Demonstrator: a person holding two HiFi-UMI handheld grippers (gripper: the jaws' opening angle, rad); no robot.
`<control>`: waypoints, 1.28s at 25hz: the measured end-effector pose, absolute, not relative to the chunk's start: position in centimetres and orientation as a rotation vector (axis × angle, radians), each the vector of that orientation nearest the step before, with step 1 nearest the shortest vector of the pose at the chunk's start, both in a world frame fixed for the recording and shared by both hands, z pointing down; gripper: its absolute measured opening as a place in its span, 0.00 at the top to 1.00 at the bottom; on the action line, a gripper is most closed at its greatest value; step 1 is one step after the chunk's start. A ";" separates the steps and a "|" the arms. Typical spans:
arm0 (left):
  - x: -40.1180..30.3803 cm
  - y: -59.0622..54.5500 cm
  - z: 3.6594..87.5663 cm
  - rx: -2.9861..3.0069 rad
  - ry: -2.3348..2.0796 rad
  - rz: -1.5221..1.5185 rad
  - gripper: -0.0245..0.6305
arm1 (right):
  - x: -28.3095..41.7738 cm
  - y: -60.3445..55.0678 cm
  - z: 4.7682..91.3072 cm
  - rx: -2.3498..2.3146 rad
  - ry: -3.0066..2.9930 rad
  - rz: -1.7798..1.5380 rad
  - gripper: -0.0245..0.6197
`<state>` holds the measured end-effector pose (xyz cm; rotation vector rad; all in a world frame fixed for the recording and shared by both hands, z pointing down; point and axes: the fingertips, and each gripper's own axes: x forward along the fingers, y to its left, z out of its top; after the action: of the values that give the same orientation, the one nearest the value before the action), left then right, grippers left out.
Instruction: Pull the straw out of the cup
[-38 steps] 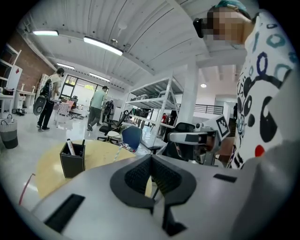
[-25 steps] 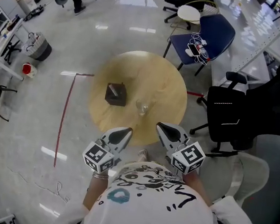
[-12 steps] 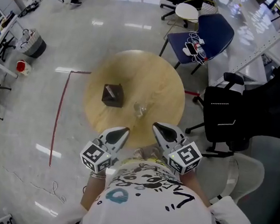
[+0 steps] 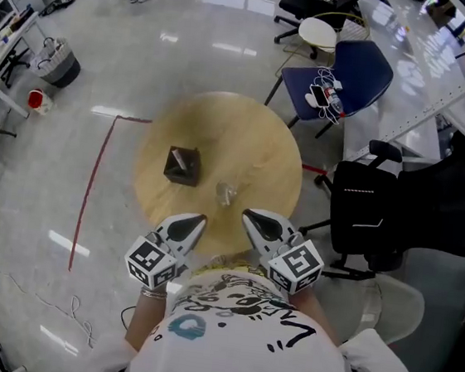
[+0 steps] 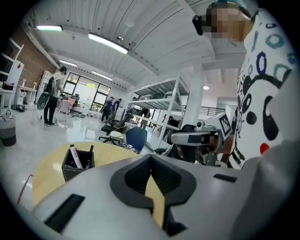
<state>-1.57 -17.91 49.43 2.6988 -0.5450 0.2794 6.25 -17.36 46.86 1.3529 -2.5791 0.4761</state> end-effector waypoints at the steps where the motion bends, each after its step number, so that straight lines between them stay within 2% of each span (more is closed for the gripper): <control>1: -1.5 -18.2 49.4 2.696 -0.560 0.274 0.94 | 6.2 -17.6 46.9 1.334 -2.583 0.472 0.92; 14: 0.0 -21.7 49.9 2.643 -0.757 0.258 0.94 | 6.6 -20.7 48.7 0.993 -2.573 0.351 0.92; 19: 0.1 -22.4 50.8 2.601 -0.840 0.283 0.94 | 4.9 -20.8 51.0 0.760 -2.526 0.199 0.91; 24: 0.1 -22.7 51.2 2.570 -0.876 0.273 0.94 | 3.3 -21.2 53.1 0.621 -2.491 0.105 0.81; 32: -0.6 -22.3 51.9 2.569 -0.786 0.308 0.94 | 2.3 -22.3 56.0 0.656 -2.407 0.079 0.80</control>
<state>-0.61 -22.30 51.93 2.5687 -0.7859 0.3081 2.25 -22.25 55.96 0.6557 -2.4069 0.0794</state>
